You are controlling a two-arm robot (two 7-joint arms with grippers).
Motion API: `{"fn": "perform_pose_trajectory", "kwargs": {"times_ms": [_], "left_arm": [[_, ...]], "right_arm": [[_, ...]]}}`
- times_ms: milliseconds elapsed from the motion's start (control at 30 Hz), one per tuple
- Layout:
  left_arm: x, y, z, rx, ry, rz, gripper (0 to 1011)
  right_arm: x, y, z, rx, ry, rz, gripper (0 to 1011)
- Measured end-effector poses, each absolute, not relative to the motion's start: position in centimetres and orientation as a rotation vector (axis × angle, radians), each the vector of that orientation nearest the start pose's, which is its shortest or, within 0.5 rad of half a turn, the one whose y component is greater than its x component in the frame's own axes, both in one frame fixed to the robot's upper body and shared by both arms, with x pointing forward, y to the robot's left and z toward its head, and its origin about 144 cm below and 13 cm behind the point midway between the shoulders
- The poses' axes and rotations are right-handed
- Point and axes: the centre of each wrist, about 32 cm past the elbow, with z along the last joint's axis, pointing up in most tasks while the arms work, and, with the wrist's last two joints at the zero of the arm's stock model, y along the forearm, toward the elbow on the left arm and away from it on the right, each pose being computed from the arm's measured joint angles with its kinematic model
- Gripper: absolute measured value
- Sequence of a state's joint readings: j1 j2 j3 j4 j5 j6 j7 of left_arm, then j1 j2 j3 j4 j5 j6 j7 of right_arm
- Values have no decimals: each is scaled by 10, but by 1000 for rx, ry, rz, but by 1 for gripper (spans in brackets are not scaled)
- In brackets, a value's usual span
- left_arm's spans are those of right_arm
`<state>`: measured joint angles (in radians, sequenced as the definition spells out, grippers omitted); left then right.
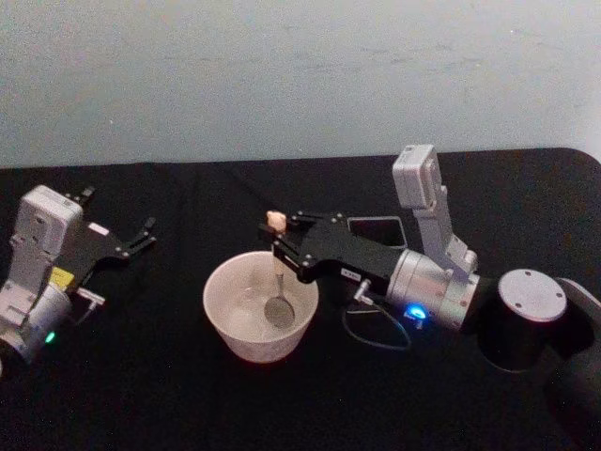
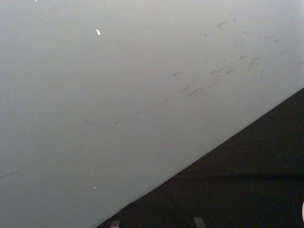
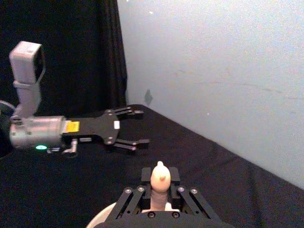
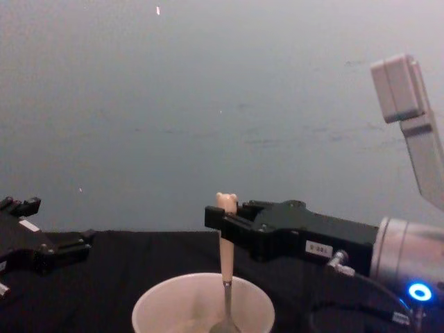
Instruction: Pick up the stirring spoon with one hand, stir inside the cup, then place it back in its original position.
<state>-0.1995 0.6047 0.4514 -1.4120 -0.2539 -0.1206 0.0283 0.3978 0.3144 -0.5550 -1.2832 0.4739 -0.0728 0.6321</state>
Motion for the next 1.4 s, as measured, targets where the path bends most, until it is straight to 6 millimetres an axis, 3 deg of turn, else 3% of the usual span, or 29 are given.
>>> {"fn": "perform_pose_trajectory", "kwargs": {"times_ms": [367, 833, 1167, 1400], "left_arm": [[489, 310, 1140, 304, -285, 1248, 1001], [489, 310, 1140, 304, -285, 1248, 1001], [489, 310, 1140, 304, -285, 1248, 1001], [489, 310, 1140, 304, -285, 1248, 1001]], "right_arm": [[528, -180, 1157, 19, 42, -472, 213], [554, -155, 1152, 40, 50, -513, 213], [570, -164, 1154, 56, 41, -591, 213], [563, -179, 1158, 41, 28, -597, 213]]}}
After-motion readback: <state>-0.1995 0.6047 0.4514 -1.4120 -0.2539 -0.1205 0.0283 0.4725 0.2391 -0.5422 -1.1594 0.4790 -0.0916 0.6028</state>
